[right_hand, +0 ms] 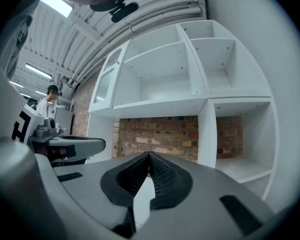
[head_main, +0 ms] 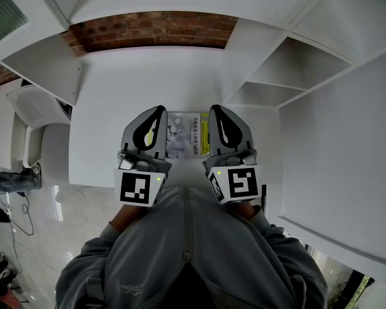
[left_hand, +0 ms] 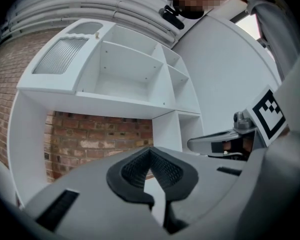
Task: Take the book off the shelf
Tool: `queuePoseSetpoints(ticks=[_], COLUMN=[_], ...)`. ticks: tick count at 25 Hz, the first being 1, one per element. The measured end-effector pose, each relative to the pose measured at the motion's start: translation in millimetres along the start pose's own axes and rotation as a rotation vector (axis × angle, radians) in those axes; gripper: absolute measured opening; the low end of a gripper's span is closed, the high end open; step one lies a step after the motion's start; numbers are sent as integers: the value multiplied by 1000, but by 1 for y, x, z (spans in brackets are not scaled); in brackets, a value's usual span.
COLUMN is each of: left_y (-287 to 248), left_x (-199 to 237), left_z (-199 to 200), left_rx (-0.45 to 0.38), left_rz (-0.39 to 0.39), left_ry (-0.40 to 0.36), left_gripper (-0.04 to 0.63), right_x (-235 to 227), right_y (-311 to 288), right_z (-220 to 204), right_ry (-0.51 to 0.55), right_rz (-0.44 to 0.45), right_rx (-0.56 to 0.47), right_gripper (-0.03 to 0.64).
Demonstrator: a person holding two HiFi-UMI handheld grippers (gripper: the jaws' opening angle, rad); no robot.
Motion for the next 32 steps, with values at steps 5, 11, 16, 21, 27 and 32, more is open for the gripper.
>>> queuePoseSetpoints(ticks=[5, 11, 16, 21, 27, 32], left_y=[0, -1, -2, -1, 2, 4], left_x=[-1, -2, -2, -2, -2, 1], left_z=[1, 0, 0, -1, -2, -3], left_rx=[-1, 2, 4, 6, 6, 9], left_rz=[4, 0, -6, -11, -6, -4], left_ry=[-10, -11, -11, -11, -12, -9], left_gripper=[8, 8, 8, 7, 7, 7], right_x=[2, 5, 7, 9, 11, 14], right_y=[0, 0, 0, 0, -1, -2], right_z=[-1, 2, 3, 3, 0, 0], right_ry=[-11, 9, 13, 22, 19, 22], right_rz=[-3, 2, 7, 8, 15, 23], right_rx=[-13, -26, -33, -33, -29, -29], right_gripper=[28, 26, 26, 26, 26, 26])
Point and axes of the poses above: the fingertips, and each gripper's own axes: y backward along the fingers, x to its left, z out of its top, the point moved 8 cm from there along y, backward along the fingers, and after that the axes turned 10 degrees about -z, right-handed, at the moved point
